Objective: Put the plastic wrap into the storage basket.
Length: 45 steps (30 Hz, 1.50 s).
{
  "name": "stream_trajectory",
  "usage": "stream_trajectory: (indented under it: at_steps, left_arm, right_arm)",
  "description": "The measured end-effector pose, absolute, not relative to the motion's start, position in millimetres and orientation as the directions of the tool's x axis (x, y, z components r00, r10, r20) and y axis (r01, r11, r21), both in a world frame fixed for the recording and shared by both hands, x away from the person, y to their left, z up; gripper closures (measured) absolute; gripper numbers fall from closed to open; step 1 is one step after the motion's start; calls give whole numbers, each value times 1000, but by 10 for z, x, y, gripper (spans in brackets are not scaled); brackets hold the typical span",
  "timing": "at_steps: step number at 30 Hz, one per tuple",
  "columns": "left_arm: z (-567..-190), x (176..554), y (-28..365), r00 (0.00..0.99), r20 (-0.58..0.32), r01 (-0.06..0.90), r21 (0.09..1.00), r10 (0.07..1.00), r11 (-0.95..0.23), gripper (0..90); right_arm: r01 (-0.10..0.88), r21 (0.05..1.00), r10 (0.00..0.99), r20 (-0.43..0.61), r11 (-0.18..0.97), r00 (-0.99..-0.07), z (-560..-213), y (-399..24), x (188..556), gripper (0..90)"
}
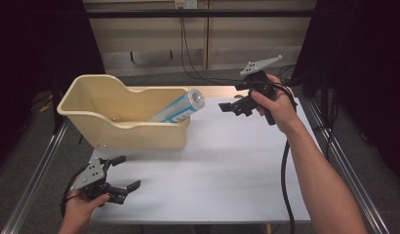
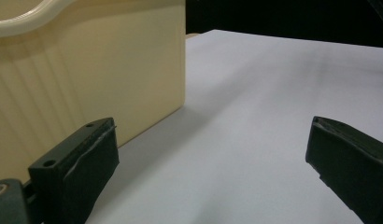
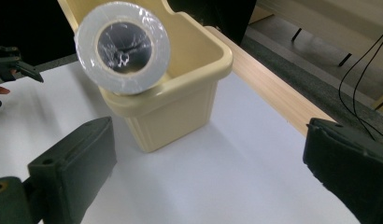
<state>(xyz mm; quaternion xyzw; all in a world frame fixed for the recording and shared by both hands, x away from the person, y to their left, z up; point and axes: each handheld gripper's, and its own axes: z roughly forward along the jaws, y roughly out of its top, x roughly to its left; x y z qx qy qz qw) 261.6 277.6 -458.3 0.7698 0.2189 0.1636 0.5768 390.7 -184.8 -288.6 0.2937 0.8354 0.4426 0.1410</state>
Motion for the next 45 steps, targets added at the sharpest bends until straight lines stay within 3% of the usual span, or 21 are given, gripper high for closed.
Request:
stream_trajectory:
  at_steps: [45]
  left_arm:
    - [-4563, 2633, 2788, 846, -8, 145, 966, 534, -215, 24]
  right_arm:
    - [344, 892, 699, 45, 294, -714, -3436, -2386, 3291, 15]
